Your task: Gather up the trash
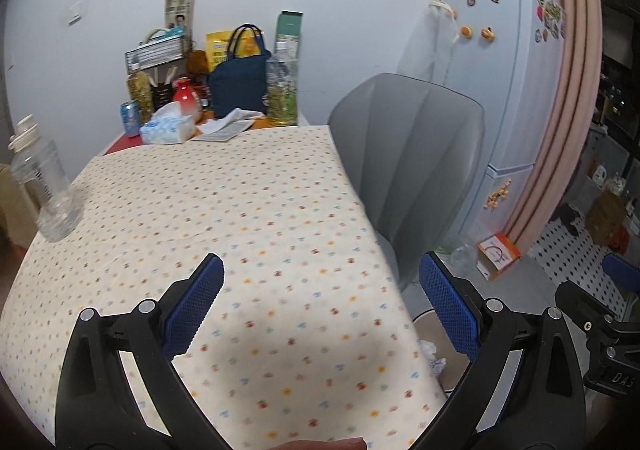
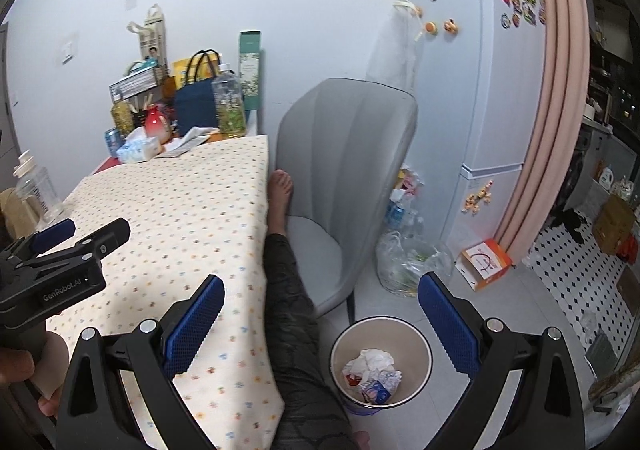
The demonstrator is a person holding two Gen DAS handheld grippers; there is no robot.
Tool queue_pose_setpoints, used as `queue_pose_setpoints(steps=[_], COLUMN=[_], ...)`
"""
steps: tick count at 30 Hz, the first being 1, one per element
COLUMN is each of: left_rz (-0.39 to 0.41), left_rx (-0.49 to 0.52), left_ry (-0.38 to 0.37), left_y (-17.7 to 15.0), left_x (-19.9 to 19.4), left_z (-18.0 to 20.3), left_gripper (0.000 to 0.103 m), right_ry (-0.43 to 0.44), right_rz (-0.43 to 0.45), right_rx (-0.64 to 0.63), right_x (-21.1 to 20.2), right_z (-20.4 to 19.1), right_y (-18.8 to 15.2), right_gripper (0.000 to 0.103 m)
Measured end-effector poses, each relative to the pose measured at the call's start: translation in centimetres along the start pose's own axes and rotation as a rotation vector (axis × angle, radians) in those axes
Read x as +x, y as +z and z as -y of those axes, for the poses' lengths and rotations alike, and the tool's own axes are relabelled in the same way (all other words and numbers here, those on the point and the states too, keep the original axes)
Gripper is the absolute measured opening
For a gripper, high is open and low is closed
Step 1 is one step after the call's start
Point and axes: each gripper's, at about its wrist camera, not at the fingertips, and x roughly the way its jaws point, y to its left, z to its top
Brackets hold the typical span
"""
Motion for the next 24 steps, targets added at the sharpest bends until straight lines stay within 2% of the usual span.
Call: queue_pose_setpoints(steps=[5, 11, 24], left_rz=[0.011, 0.020, 0.044], left_rx=[-0.023, -0.040, -0.049], left_ry=[0.035, 0.063, 0.087], left_y=[-0.5, -1.2, -1.7], left_x=[-1.4, -3.0, -5.0], left_z=[-1.5, -3.2, -4.4], left_gripper=[0.097, 0.097, 0.097], right_ry=[0.031, 0.109, 0.084], right_rz=[0.008, -0.006, 0.019], right_rx=[-0.016, 0.008, -0.029], right_x=[-0.7, -1.8, -2.9], right_z=[-1.6, -2.7, -4.0], right_y=[-0.1, -0.3, -0.3], right_gripper=[0.095, 0.095, 0.095])
